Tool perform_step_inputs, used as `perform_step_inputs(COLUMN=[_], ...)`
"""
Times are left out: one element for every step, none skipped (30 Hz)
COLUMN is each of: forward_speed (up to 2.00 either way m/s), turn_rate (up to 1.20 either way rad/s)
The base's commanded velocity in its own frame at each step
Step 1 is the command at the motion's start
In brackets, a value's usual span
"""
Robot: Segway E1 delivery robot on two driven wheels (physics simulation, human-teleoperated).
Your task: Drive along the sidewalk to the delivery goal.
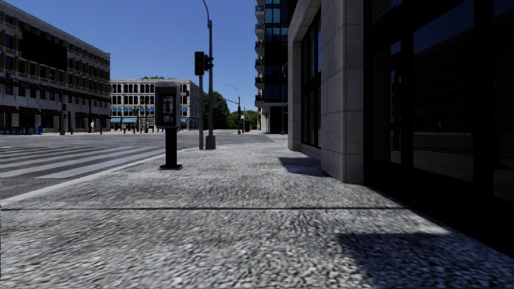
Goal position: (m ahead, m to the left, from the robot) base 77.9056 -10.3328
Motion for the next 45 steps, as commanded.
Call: perform_step_inputs(forward_speed=[2.0, 2.0, 2.0, 2.0, 2.0, 2.0, 2.0, 2.0, 2.0, 2.0, 2.0, 2.0, 2.0, 2.0, 2.0, 2.0, 2.0, 2.0, 2.0, 2.0, 2.0, 2.0, 2.0, 2.0, 2.0, 2.0, 2.0, 2.0, 2.0, 2.0, 2.0, 2.0, 2.0, 2.0, 2.0, 2.0, 2.0, 2.0, 2.0, 2.0, 2.0, 2.0, 2.0, 2.0, 2.0], turn_rate=[0.0, 0.0, 0.0, 0.0, 0.0, 0.0, 0.0, 0.0, 0.0, 0.0, 0.0, 0.0, 0.0, 0.0, 0.0, 0.0, 0.0, 0.0, 0.0, 0.0, 0.0, 0.0, 0.0, 0.0, 0.0, 0.0, 0.0, 0.0, 0.0, 0.0, 0.0, 0.0, 0.0, 0.0, 0.0, 0.0, 0.0, 0.0, 0.0, 0.0, 0.0, 0.0, 0.0, 0.0, 0.0])
